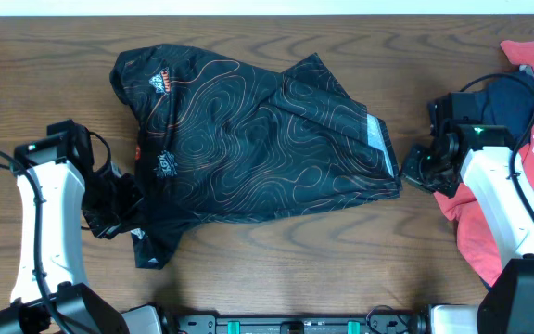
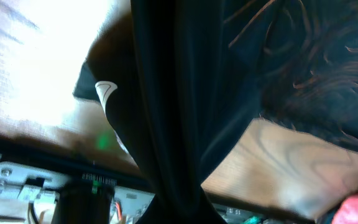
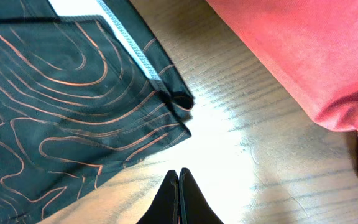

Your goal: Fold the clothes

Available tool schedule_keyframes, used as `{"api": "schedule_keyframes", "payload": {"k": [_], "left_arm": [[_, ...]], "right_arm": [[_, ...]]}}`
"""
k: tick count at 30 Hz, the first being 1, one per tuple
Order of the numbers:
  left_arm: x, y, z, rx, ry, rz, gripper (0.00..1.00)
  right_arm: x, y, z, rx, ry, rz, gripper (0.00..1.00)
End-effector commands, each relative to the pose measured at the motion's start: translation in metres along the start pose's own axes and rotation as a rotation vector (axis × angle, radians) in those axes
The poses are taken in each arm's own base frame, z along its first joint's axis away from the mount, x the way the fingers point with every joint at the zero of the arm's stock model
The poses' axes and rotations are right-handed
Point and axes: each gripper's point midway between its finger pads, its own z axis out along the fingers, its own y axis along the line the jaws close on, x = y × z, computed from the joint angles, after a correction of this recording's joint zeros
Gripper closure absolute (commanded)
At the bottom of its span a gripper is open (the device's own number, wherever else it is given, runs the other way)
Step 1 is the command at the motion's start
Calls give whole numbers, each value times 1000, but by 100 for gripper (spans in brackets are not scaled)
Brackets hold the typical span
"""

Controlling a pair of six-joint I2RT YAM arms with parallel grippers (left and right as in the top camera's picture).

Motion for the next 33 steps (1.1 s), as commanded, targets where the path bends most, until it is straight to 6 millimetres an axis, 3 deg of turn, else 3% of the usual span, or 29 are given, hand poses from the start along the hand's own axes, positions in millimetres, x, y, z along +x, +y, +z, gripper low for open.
{"api": "schedule_keyframes", "payload": {"k": [1,4,7,14,21,33], "left_arm": [[-5,-14,-25,44,-55,80,94],[-12,-21,-40,60,-112,96,94],[-11,-22,-43,63,-119,96,94],[-9,-19,-38,57,-101,91,94],[-9,-19,-37,58,-103,91,94],[-9,-19,-37,58,-103,91,94]], "right_arm": [[-8,0,-15,-12,-62,-38,99],[-20,14,-30,-89,-140,-86,99],[-14,25,-34,-145,-129,-138,85],[10,24,-11,-96,1,-133,53],[24,37,22,-81,118,-52,53],[43,36,77,29,259,52,52]]}}
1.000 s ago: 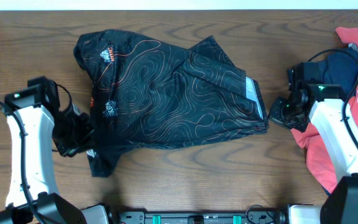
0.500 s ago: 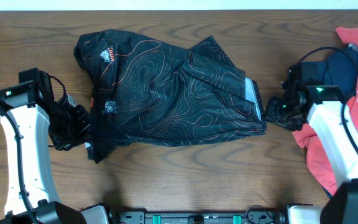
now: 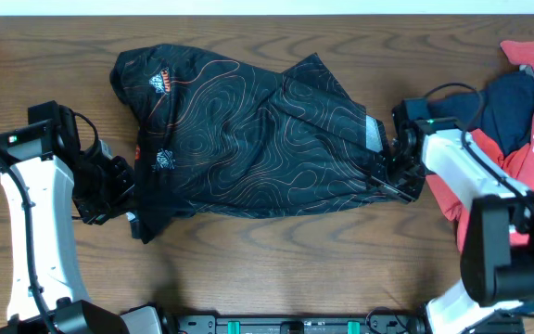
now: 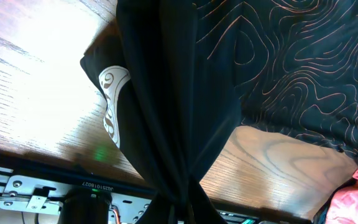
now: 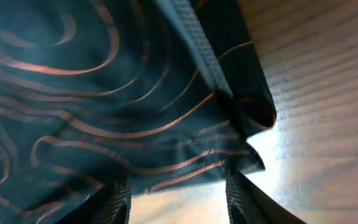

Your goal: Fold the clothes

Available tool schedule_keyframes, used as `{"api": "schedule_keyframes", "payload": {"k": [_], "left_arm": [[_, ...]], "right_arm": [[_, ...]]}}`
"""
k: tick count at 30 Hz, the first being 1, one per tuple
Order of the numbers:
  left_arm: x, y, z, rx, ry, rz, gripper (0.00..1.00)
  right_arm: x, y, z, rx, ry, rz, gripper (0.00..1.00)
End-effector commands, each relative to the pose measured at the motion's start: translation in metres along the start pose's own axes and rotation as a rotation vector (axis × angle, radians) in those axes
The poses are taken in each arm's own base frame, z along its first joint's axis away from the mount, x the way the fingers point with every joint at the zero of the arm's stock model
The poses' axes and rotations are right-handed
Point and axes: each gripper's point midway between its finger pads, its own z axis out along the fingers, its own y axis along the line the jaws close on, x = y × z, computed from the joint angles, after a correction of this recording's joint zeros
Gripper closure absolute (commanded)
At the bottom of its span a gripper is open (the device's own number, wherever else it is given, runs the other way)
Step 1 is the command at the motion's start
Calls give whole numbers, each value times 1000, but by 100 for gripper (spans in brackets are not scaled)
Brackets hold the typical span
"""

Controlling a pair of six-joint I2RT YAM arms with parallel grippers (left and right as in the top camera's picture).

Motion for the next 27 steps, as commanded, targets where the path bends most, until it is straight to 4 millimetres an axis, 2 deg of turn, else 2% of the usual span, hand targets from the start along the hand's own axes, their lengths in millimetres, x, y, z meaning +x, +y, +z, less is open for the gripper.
{"api": "schedule_keyframes", "payload": {"k": [1,5,7,8,10,12,19,27], "left_arm": [[3,-2,0,11,4,23,94],[3,-2,0,11,4,23,94],[3,-2,0,11,4,23,94],[3,-2,0,11,4,23,94],[3,-2,0,11,4,23,94],[3,-2,0,11,4,23,94],[3,-2,0,11,4,23,94],[3,-2,0,11,4,23,94]], "right_arm": [[4,-1,13,25,29,35,52],[-3,-3,20,47,13,41,53],[-6,-1,20,39,0,39,56],[-7,-1,20,36,-3,39,62],[-6,-1,20,38,-1,47,85],[-4,-3,20,44,7,52,98],[0,-17,6,54,26,99,98],[-7,-23,-28,-1,-51,65,85]]}}
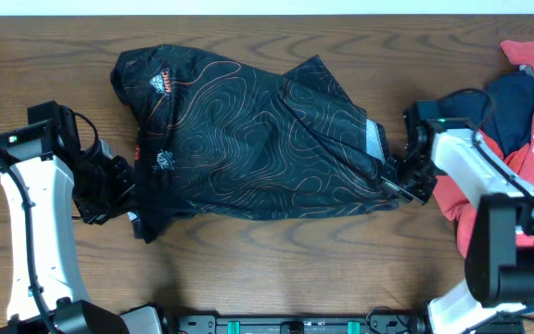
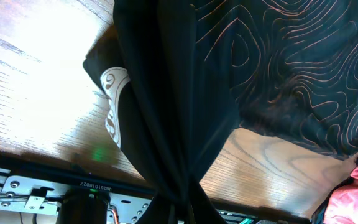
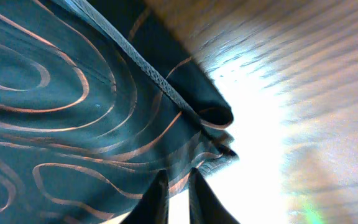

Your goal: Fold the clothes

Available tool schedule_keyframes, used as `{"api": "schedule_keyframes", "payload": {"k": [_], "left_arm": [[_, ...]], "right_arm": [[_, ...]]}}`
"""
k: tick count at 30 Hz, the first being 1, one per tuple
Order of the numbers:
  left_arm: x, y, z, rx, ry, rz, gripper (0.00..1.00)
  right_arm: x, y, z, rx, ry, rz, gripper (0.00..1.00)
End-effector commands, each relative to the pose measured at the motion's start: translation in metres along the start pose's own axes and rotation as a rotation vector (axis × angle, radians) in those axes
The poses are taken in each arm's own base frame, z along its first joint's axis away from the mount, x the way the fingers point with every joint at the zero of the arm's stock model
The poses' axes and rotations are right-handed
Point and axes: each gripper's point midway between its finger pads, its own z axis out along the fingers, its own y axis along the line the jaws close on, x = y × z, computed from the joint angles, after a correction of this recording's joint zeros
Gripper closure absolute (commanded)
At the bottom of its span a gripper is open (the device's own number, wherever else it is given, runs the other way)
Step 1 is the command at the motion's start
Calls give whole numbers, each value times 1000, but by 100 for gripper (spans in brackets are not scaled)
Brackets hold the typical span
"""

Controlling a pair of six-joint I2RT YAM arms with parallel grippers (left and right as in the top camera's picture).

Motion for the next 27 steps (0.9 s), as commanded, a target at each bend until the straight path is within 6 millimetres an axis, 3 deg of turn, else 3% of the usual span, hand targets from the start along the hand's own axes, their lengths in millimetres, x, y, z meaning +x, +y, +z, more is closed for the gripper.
{"api": "schedule_keyframes", "payload": {"k": [1,5,12,16,27], "left_arm": [[3,-1,0,4,2,23,94],[3,-1,0,4,2,23,94],[3,-1,0,4,2,23,94],[3,-1,0,4,2,23,94],[3,-1,0,4,2,23,94]], "right_arm": [[-3,0,-16,-25,-47,-40,85],[1,0,-16,-20,-39,-46,85],[17,12,-11,0,-19,-111,64],[19,21,-6,-10,-38,-111,63],[27,10,14,18,-32,-46,63]]}}
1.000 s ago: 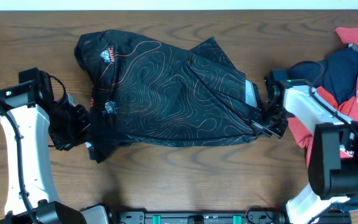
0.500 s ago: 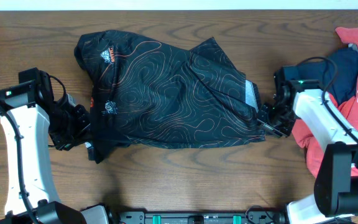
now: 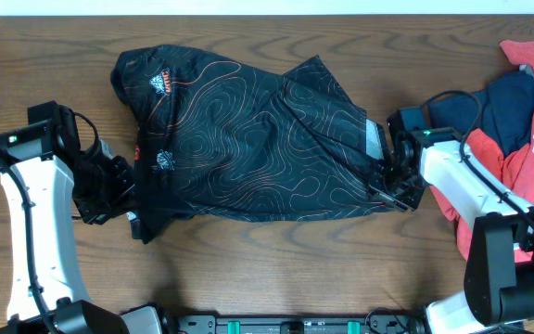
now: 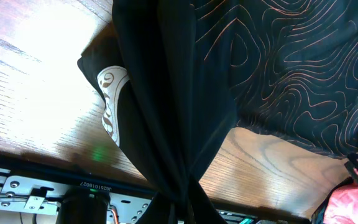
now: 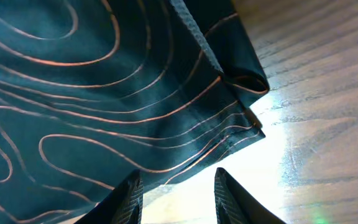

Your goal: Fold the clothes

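A black garment with thin orange contour lines lies crumpled across the middle of the table. My left gripper is shut on its lower-left corner, and the cloth hangs bunched from the pinch. My right gripper stands open at the garment's right hem. In the right wrist view the two fingers straddle the hem edge over bare wood, the gripper's middle just off the cloth.
A heap of clothes, red and navy, sits at the right edge behind my right arm. The wooden table is bare in front of the garment. A metal rail runs along the near edge.
My right gripper was nearly shut at the hem corner; now its fingers are spread wide and it sits slightly further left over the hem. The left gripper and garment have not moved.
At first my left gripper held the lower-left corner low near the front, and the right gripper was shut, off the garment's right edge. Then the left corner was drawn up and left, and the right gripper stood open at the hem. It narrowed, and is now open again.
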Available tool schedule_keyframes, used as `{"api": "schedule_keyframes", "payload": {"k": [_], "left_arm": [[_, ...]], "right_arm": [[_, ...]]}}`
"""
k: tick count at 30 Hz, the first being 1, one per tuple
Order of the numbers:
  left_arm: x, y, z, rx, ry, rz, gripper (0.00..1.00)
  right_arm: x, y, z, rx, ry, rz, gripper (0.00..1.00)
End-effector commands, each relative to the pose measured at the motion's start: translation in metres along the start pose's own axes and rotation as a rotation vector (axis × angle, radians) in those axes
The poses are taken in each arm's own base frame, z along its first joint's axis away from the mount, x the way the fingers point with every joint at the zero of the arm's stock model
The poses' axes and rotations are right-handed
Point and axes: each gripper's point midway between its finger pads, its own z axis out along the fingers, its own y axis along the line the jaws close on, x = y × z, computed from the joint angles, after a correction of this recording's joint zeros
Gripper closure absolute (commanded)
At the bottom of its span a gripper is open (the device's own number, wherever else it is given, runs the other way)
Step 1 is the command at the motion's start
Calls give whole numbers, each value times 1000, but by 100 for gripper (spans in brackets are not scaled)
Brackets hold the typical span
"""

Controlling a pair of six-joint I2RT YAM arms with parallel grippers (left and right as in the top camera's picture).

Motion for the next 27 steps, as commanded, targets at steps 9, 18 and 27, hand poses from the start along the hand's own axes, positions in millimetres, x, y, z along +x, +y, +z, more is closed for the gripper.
{"api": "schedule_keyframes", "payload": {"k": [9,18,27], "left_arm": [[3,-1,0,4,2,23,94],[3,-1,0,4,2,23,95],[3,-1,0,4,2,23,94]], "right_arm": [[1,-8,18,14,-30,58,64],[-2,-8,24,4,-53,66,76],[-4,-12,20,5,-50,89,99]]}}
